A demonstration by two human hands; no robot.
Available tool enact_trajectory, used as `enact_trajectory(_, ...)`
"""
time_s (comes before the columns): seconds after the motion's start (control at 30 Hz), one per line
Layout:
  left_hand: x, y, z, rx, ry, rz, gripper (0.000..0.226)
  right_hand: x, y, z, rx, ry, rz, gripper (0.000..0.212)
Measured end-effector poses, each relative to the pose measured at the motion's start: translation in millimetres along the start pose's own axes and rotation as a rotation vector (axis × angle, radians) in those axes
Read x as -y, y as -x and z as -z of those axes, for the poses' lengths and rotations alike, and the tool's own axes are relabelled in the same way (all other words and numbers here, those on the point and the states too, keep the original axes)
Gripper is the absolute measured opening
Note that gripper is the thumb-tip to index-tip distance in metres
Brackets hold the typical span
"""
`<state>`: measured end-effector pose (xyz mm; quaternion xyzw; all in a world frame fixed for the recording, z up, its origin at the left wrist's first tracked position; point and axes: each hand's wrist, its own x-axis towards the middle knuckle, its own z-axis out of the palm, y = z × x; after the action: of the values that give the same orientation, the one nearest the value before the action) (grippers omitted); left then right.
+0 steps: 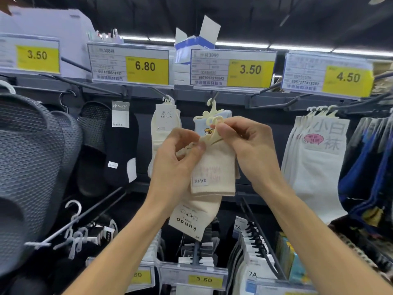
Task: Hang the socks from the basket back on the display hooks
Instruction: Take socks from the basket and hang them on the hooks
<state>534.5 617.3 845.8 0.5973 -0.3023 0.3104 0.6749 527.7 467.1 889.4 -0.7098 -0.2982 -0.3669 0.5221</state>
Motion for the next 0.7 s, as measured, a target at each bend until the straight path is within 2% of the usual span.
enact_trajectory(0.13,2,2,0,-0.012,0.064,0.028,0.005,5,2,0,0.045,-0.025,0.011,0.011)
enact_trajectory(0.3,2,4,-4,-0.074,0.118,0.041,0.006,8,4,-5,-0.002,-0.022,-0.003,0.013)
enact_trajectory(0.43,3,6,-2,-0.056,0.135,0.028,0.010,10,3,-3,-0.019,-0.029,-0.045,0.016)
enact_trajectory(0.57,4,8,0,-0.024,0.051,-0.055,0.006,12,-3,0,-0.039,-0.078,-0.116,0.017)
enact_trajectory(0.7,4,5,1,-0.020,-0.072,-0.074,0.006,12,-4,1,0.046,-0.066,-0.125,0.017)
